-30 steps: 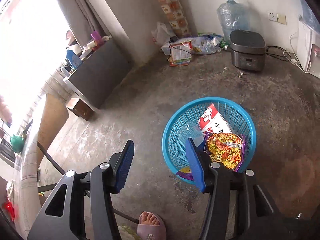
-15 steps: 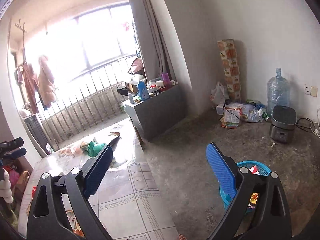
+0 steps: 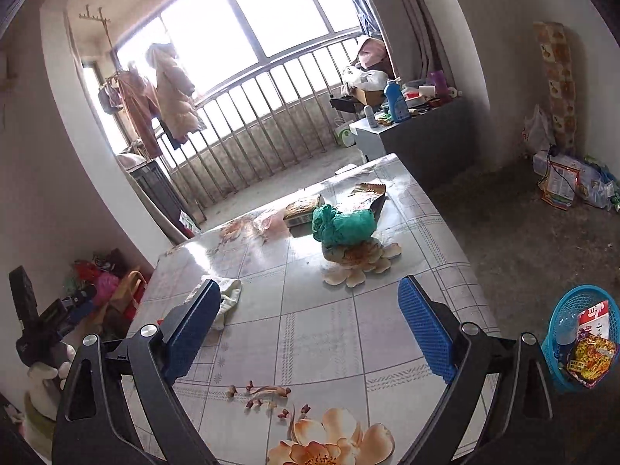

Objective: Collect trash
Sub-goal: 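Grasp the red candy wrapper with the left gripper while the right grasps the white glove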

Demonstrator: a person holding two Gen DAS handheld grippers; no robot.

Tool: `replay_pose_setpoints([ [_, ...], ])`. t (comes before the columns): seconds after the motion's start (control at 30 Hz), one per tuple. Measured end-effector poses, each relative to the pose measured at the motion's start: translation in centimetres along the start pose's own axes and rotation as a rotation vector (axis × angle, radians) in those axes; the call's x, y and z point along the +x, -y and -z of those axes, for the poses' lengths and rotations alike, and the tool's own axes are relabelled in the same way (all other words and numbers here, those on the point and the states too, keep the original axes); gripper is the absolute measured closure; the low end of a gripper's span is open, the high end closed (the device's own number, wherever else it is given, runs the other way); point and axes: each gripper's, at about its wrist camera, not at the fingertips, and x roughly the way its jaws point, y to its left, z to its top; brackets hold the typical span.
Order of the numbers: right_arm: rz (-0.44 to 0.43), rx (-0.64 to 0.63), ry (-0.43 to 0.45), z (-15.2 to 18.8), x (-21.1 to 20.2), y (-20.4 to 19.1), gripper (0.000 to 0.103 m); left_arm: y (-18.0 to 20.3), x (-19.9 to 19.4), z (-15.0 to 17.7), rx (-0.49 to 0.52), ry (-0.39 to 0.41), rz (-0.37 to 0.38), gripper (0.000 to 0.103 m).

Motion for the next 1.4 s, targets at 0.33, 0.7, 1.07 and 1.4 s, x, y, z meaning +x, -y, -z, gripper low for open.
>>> replay_pose_setpoints([
  [0.33, -0.181, -0.016, -0.267, 0.9, 11.5, -6.8, 0.035, -1.9, 4.5, 3.0, -0.015, -0.129, 0.053, 0.046],
  [0.7, -0.154, -0.137, -0.435, 0.9, 22.7, -11.2, 0.046, -2.3, 10.3, 5.6, -0.001, -0.270, 0.030, 0.069],
  [1.07, -0.077, -0.407, -0.513, 2.6, 25.9, -15.0, 0.074, -1.9, 11.3, 6.3, 0.026, -0.280, 0.016, 0.082],
  [1.4, -0.077, -0.321, -0.534, 3.1, 22.1, -10.8, 0.094, 2.2, 12.2, 7.4, 0.119, -0.320, 0.093, 0.087],
])
